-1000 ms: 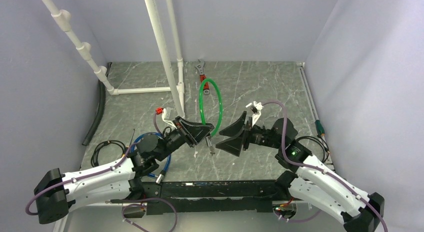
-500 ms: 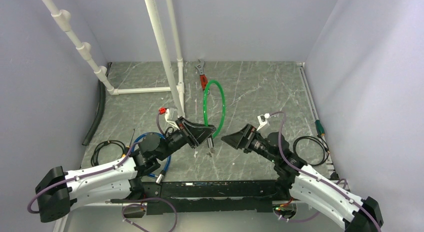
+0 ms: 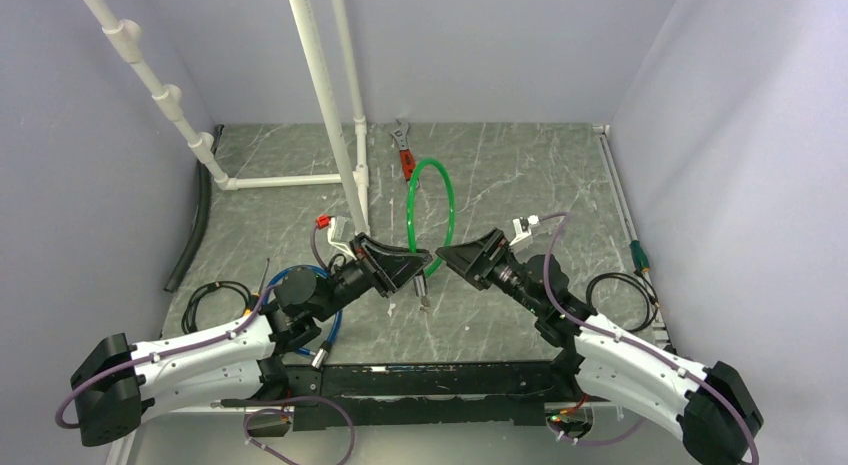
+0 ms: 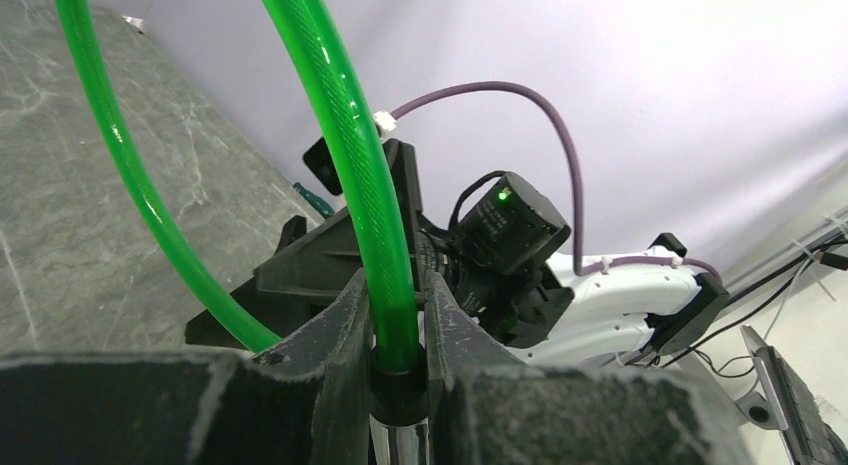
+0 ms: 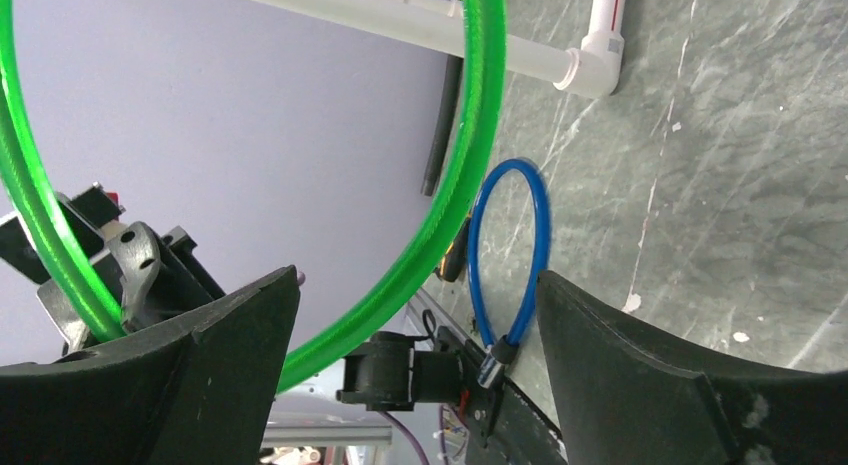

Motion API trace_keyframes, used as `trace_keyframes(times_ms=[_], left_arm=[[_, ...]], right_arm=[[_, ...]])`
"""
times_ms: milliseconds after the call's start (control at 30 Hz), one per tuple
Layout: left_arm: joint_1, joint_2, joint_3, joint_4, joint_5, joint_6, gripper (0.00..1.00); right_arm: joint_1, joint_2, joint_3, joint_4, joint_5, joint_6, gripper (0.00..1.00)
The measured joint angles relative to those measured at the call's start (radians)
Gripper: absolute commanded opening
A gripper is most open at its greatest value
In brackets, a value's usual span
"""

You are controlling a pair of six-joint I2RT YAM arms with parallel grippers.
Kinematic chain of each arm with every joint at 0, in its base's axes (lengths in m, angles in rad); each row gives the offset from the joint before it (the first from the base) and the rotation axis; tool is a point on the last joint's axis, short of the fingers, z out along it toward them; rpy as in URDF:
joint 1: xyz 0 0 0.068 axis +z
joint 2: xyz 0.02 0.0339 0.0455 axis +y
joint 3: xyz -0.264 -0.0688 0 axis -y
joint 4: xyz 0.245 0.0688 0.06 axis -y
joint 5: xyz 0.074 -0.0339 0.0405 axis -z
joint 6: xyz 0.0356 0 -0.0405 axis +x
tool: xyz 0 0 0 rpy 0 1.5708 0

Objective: Unlock with the key

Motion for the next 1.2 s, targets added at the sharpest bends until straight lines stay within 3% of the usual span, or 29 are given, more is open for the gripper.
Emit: trace_keyframes(times_ms=[200,333,433,567,633,733,800,1000,1200], left_arm=[[0.004,0.014,-0.005,0.046,0.013,-0.016,0.0],[0.007,0.019,-0.014,0.067,0.018,-0.024,0.0],[0.01,0.019,-0.025,0.096,0.019,-0.037,0.0],[0.012,0.017,-0.052,0.097,0.037,-0.043,0.0],[0.012,0.008,-0.058,0.099,0.033,-0.053,0.18],[0.014,-0.005,-0.082,0.1,0.025,-0.071,0.64],[0.026,-0.012,-0.103,0.082,-0.002,-0.087,0.78],[0.05,-0.009,-0.121,0.021,-0.047,-0.11,0.89],[0.051,0.055,-0.123,0.029,-0.043,-0.126,0.84]], right_arm=[[0.0,0.096,0.003,0.114,0.007,0.027,0.69],[0.0,0.128,0.013,0.175,0.012,0.019,0.33],[-0.003,0.119,0.017,0.181,0.03,0.009,0.01],[-0.012,0.051,0.028,0.156,0.086,0.002,0.0],[-0.011,0.002,0.036,0.103,0.107,-0.013,0.0],[-0.005,-0.053,0.06,0.008,0.128,-0.035,0.0],[-0.004,-0.08,0.083,-0.064,0.143,-0.06,0.0],[-0.002,-0.097,0.114,-0.182,0.177,-0.097,0.0],[-0.002,-0.074,0.122,-0.242,0.209,-0.1,0.0]])
